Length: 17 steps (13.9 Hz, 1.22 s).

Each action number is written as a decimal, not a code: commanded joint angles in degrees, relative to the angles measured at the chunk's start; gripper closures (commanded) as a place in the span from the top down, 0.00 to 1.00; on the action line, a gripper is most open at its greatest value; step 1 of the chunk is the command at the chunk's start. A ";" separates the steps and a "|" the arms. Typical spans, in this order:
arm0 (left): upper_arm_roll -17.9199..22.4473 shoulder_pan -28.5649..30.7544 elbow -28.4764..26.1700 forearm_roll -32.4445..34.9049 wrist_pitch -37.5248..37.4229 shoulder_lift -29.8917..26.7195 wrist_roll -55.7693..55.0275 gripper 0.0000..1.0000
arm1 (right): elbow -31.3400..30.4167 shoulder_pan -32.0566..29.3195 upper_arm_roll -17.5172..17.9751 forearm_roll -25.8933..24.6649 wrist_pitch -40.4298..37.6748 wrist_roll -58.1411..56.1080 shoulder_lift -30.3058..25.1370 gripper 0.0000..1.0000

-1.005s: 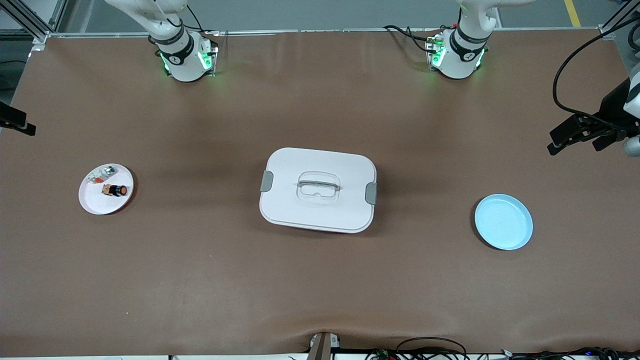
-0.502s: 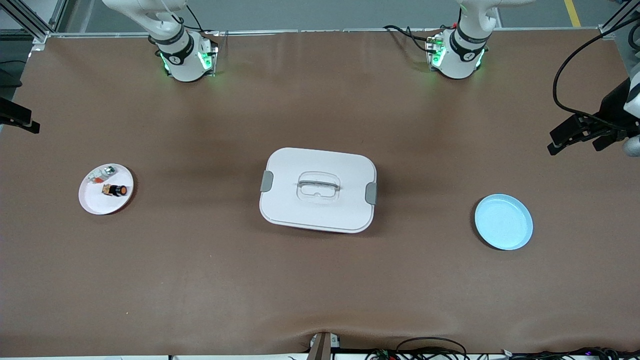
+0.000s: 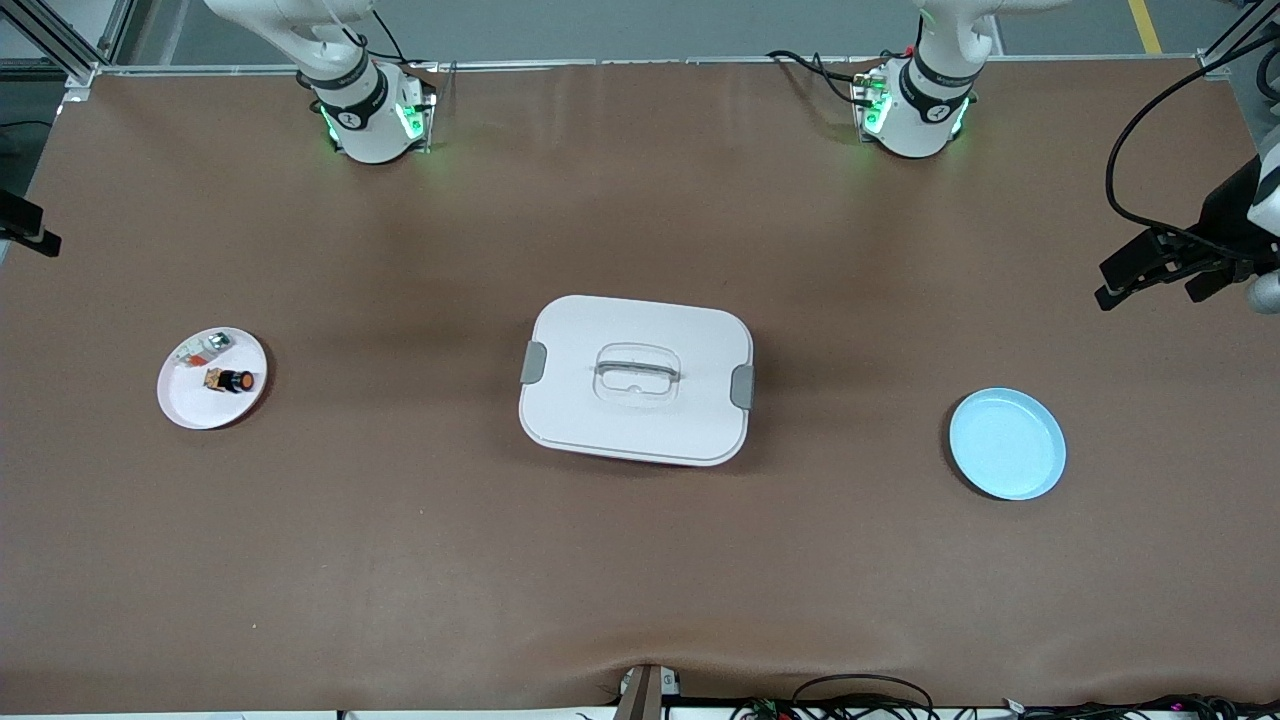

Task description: Transfer orange switch to right arm and place

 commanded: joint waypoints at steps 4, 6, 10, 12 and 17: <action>0.04 -0.22 1.42 0.58 -1.28 0.48 0.08 1.00 | -1.61 -1.76 1.36 1.18 -0.72 0.73 -1.39 1.00; 0.13 -0.31 1.51 0.85 -1.46 0.48 0.08 1.00 | -2.05 -2.72 2.58 1.27 -0.90 0.73 -1.83 1.00; 0.05 -0.40 1.51 1.03 -3.38 0.48 0.34 1.00 | -3.37 -2.90 2.85 1.27 -0.46 2.04 -2.62 1.00; 0.04 -0.40 1.42 1.03 -3.74 0.48 0.52 1.00 | -5.38 -3.16 4.59 1.01 0.42 3.63 -4.20 1.00; 0.05 -0.31 1.51 1.03 -3.74 0.48 0.52 1.00 | -11.10 -3.43 5.31 0.92 3.85 3.63 -8.07 1.00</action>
